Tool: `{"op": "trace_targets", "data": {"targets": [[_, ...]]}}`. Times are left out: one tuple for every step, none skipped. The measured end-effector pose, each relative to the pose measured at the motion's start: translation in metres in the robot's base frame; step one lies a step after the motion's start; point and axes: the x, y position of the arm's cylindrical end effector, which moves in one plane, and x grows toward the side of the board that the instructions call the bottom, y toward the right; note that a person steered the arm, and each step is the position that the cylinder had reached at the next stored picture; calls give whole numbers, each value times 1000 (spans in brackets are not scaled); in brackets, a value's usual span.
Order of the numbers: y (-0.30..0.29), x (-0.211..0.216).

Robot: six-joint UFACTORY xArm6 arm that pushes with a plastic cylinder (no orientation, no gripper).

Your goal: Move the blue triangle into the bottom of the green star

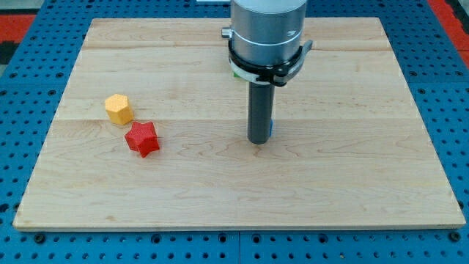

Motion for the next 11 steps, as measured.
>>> {"op": "trace_targets", "data": {"targets": [[14,-1],[14,-4],[14,-12],[14,-30],[12,-47],[6,-58],[-3,-63],[-13,-65],[-14,-75],[-14,-92],[-14,-104]]}}
